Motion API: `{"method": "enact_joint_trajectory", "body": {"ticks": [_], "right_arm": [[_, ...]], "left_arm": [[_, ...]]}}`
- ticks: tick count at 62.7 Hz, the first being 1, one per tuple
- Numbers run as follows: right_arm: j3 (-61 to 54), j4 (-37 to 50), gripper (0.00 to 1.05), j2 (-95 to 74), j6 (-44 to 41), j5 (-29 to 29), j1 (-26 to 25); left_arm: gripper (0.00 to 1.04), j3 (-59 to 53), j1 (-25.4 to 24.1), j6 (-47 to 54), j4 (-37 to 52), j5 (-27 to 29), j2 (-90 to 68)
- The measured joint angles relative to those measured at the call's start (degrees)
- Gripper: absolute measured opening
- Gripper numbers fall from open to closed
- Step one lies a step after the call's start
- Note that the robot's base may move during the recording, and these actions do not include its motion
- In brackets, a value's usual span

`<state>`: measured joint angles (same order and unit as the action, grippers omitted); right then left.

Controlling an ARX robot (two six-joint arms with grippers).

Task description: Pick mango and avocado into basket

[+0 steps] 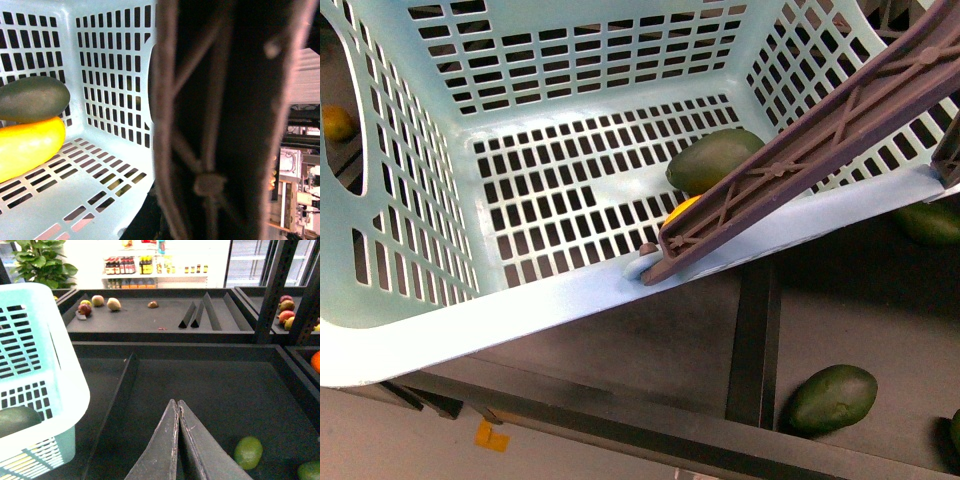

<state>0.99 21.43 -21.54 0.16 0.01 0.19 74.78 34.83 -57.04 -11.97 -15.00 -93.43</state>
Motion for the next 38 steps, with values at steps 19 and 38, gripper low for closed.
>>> {"method": "enact_joint_trajectory", "body": {"ticks": [19,38], "right_arm": [[0.00,-6.80,0.02,6.95,0.00,0.00,0.00],[0.00,-13.31,0.02,13.16,0.00,-0.02,0.00]], "left_arm": [[0.04,0.00,0.00,0.00,0.00,-0.02,0.00],[0.04,0.00,0.00,0.00,0.00,0.00,0.00]]}}
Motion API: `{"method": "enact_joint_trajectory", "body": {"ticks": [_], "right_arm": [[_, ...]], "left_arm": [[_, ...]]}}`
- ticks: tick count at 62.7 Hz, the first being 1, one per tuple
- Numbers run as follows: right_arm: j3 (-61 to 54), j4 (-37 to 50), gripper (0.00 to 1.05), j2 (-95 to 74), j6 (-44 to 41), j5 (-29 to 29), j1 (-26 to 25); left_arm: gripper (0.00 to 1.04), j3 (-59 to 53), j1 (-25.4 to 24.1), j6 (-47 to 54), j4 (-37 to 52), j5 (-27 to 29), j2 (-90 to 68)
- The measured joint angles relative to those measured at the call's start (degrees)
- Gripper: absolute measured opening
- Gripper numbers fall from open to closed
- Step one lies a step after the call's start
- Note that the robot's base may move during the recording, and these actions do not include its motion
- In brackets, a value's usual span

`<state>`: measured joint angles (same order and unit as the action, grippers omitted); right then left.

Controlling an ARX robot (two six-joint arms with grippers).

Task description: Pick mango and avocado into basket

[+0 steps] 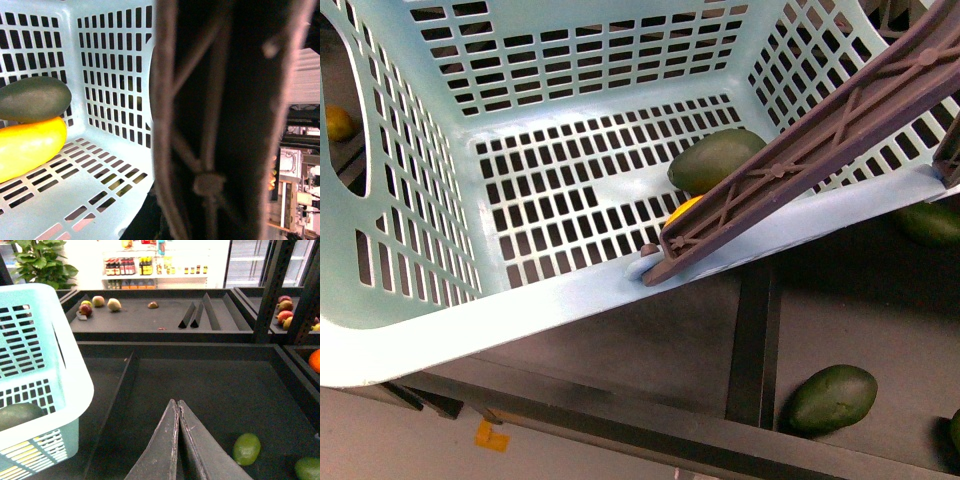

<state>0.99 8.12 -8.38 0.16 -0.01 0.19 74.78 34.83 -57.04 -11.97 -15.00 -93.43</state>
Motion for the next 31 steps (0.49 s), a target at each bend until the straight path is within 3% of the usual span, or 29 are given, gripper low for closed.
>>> {"method": "enact_joint_trajectory", "body": {"ticks": [5,16,31], "right_arm": [[0.00,-7.37,0.02,6.40,0.02,-0.04,0.00],[0.00,-8.00,0.03,7.96,-0.02,-0.07,0.00],[0.00,-8.04,0.42,8.02,0.00,-0.09,0.00]], "left_arm": [[0.04,0.00,0.00,0.02,0.00,-0.02,0.00],[0.04,0.00,0.00,-0.07,0.00,-0.02,0.00],[0.04,0.00,-0.02,0.00,0.00,0.00,0.00]]}}
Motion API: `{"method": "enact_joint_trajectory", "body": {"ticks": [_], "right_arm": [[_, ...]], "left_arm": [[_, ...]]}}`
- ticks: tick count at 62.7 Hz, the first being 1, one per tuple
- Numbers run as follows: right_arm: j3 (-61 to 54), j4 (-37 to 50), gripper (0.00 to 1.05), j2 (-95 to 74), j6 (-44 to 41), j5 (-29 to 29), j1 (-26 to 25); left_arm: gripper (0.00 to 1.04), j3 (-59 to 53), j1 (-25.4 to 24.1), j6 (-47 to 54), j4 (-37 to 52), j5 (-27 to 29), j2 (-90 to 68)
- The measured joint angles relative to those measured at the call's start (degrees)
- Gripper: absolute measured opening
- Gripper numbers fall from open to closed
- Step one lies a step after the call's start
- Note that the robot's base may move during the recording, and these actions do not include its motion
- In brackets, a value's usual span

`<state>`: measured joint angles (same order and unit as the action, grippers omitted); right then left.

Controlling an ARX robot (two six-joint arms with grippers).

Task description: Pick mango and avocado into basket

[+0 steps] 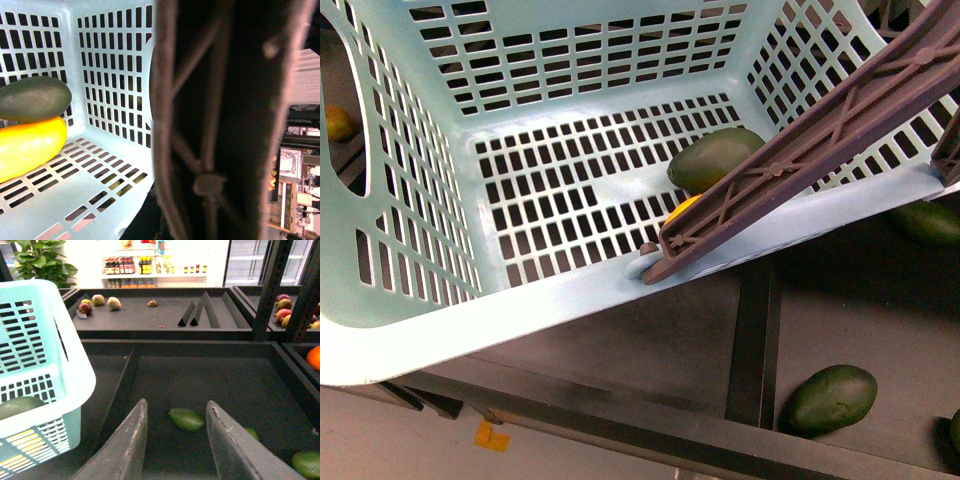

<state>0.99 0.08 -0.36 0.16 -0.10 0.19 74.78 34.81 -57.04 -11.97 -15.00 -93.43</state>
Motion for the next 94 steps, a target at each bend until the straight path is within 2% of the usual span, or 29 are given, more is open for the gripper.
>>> {"method": "enact_joint_trajectory", "body": {"ticks": [22,37,40,41,46,50,60,71,94], "right_arm": [[0.00,0.00,0.97,0.00,0.00,0.00,0.00],[0.02,0.00,0.96,0.00,-0.02,0.00,0.00],[0.00,0.00,0.96,0.00,0.00,-0.02,0.00],[0.00,0.00,0.96,0.02,-0.02,-0.02,0.00],[0.00,0.00,0.96,0.02,-0.02,0.13,0.00],[0.00,0.02,0.96,0.04,0.00,0.04,0.00],[0.00,0.00,0.96,0.04,-0.02,0.00,0.00],[0.00,0.00,0.96,0.04,-0.02,-0.02,0.00],[0.00,0.00,0.96,0.07,-0.02,-0.02,0.00]], "left_arm": [[0.04,0.00,0.02,0.02,0.00,-0.02,0.00],[0.04,0.00,0.02,0.02,0.00,0.04,0.00],[0.04,-0.13,0.81,-1.55,1.55,5.68,-0.02],[0.04,-0.15,1.18,-2.43,2.69,9.62,-0.15],[0.04,0.07,2.14,-6.60,4.94,21.62,-1.14],[0.04,2.03,1.27,-7.69,5.27,25.51,-3.13],[0.04,9.49,-3.80,-8.68,5.31,23.80,-10.69],[0.04,16.70,-8.37,-15.08,5.42,21.09,-20.06],[0.04,42.21,-13.75,-24.90,0.98,19.76,-44.15]]}}
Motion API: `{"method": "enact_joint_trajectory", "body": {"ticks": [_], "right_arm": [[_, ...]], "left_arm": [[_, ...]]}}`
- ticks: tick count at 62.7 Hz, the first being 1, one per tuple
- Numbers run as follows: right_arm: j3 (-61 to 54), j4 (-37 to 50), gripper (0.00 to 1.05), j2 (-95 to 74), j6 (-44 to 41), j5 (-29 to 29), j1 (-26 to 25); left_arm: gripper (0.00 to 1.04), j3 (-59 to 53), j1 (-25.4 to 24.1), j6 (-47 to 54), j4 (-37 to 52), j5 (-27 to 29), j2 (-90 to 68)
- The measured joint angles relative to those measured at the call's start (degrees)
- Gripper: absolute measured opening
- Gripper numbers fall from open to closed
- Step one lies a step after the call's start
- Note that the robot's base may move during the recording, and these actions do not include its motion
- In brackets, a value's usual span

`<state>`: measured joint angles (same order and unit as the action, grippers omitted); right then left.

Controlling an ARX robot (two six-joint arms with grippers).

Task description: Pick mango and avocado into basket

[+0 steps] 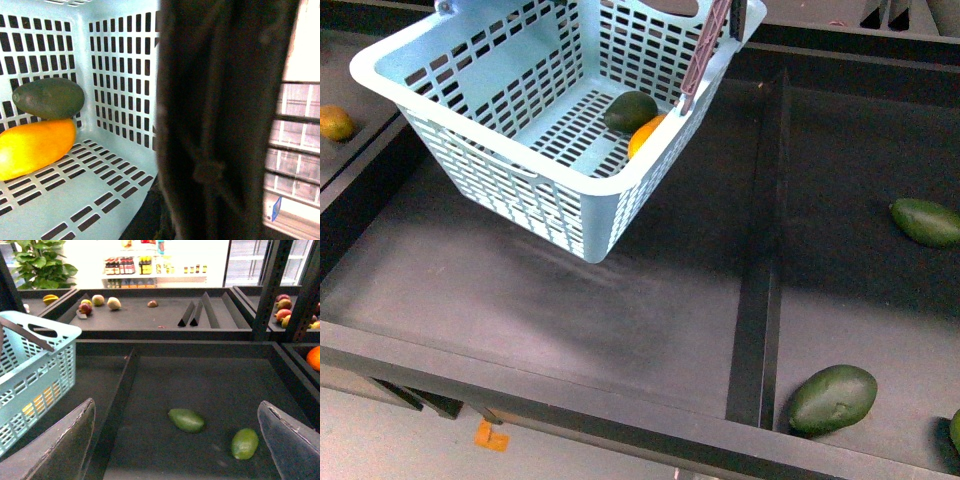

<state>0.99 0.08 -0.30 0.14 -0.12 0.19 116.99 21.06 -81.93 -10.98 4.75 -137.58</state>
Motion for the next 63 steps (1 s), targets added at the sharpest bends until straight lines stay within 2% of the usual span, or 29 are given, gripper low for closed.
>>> {"method": "enact_joint_trajectory", "body": {"ticks": [8,21,30,37,46,49,55,63], "right_arm": [[0.00,0.00,0.96,-0.02,0.02,0.02,0.00],[0.00,0.00,0.96,0.00,0.02,0.02,0.00],[0.00,0.00,0.96,0.00,0.02,0.00,0.00],[0.00,0.00,0.96,0.00,0.02,0.02,0.00],[0.00,0.00,0.96,0.00,0.02,0.00,0.00],[0.00,0.00,0.96,0.00,0.00,0.00,0.00],[0.00,0.00,0.96,0.00,0.00,0.00,0.00],[0.00,0.00,0.96,0.00,0.00,0.02,0.00]], "left_arm": [[0.04,3.45,-0.85,-4.70,-0.52,0.17,-5.95],[0.05,-0.66,-1.38,-7.21,-0.35,-0.02,-4.85],[0.30,-3.80,-1.62,-7.82,-0.59,0.44,-2.95],[0.58,-6.99,-2.23,-8.28,0.09,1.27,-0.24],[0.86,-13.57,-3.06,-9.38,0.79,3.54,6.56],[0.98,-18.75,-3.56,-9.31,1.07,5.18,11.61],[0.97,-30.34,-4.98,-6.99,-2.56,10.38,23.58],[0.97,-32.04,-5.33,-5.90,-2.91,10.67,26.25]]}}
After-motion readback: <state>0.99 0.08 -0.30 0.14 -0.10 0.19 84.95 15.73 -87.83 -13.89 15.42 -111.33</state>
